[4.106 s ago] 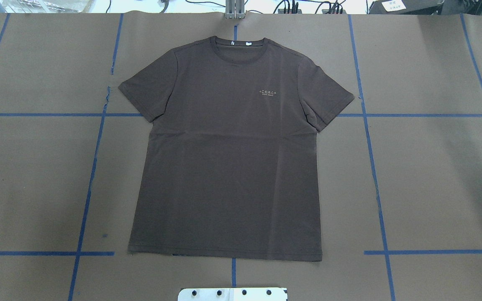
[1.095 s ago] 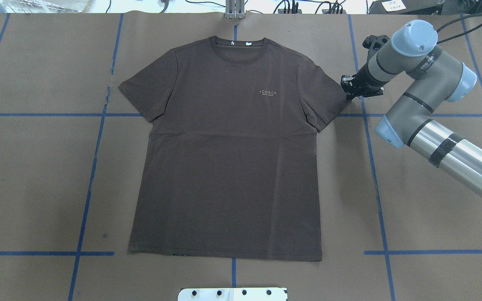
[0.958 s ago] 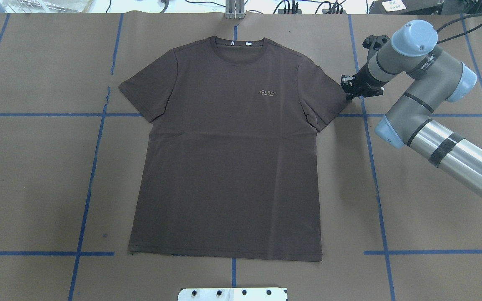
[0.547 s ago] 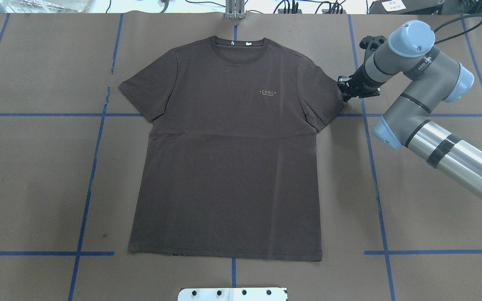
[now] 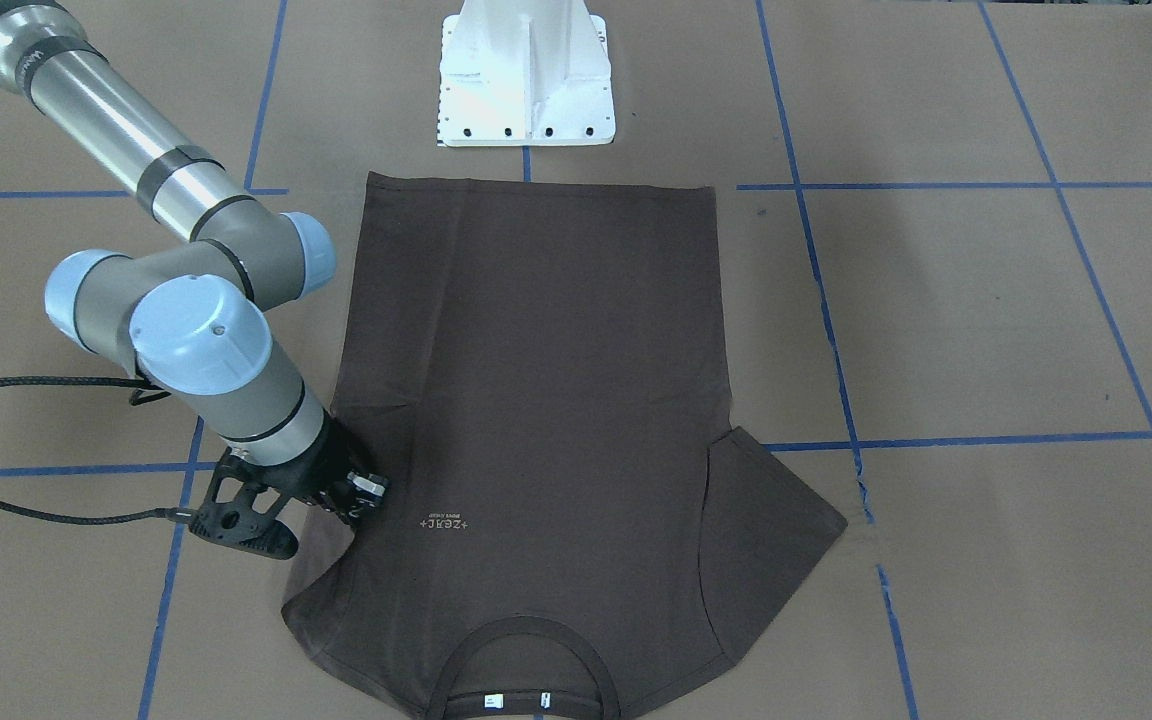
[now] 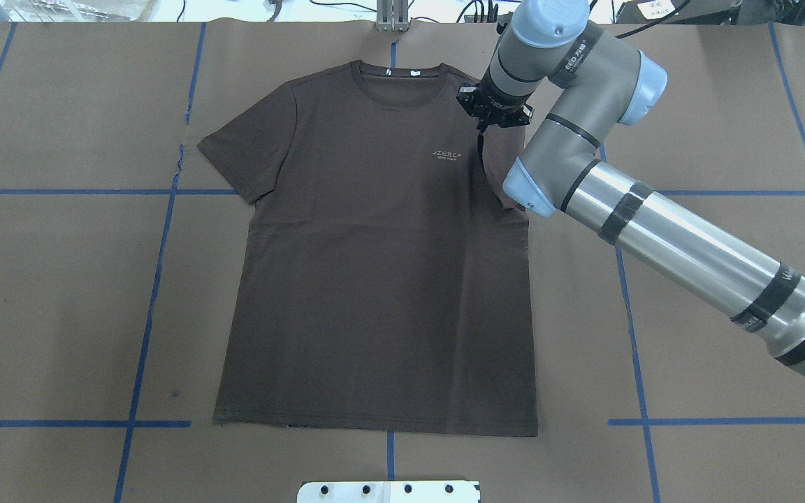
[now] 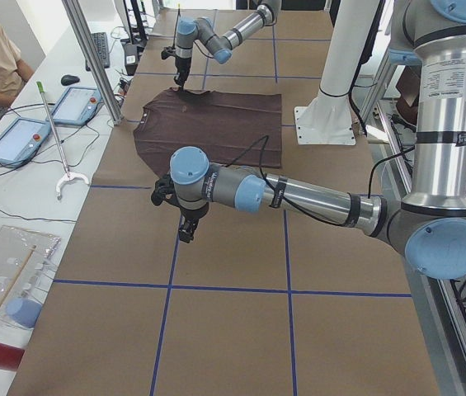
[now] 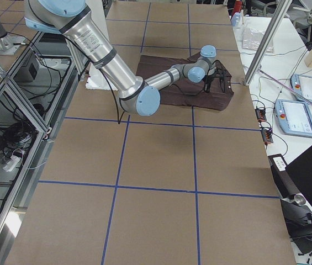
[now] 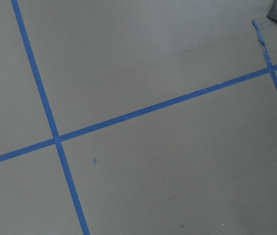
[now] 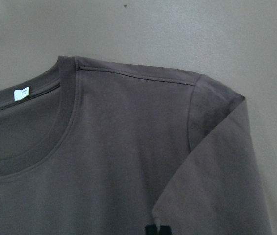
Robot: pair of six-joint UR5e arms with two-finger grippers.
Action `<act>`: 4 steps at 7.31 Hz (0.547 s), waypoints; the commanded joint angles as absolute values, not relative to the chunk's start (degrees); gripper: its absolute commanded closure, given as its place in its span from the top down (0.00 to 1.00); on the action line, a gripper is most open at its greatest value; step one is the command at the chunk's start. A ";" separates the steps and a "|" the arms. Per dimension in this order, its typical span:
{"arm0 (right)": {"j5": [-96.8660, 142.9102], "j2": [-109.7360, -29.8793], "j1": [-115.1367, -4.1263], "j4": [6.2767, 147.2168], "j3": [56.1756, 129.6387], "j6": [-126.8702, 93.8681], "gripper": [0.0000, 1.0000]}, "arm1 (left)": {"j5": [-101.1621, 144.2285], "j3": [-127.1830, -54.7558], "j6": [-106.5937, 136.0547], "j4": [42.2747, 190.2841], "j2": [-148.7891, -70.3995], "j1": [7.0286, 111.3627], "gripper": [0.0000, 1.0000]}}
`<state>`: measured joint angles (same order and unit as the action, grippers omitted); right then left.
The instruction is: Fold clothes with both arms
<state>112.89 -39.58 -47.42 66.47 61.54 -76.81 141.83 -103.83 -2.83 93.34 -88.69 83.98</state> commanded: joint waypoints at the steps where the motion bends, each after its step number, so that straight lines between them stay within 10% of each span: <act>1: 111.10 -36.83 -46.76 66.27 57.66 -76.91 0.10 | 143.70 -104.41 -2.72 93.34 -88.42 84.02 1.00; 2: 110.75 -36.22 -46.50 66.18 56.87 -76.47 0.98 | 143.70 -104.50 -2.38 93.34 -88.59 84.02 1.00; 4: 110.57 -36.21 -46.49 63.81 58.26 -76.90 1.00 | 143.79 -104.25 8.02 97.69 -90.86 82.72 1.00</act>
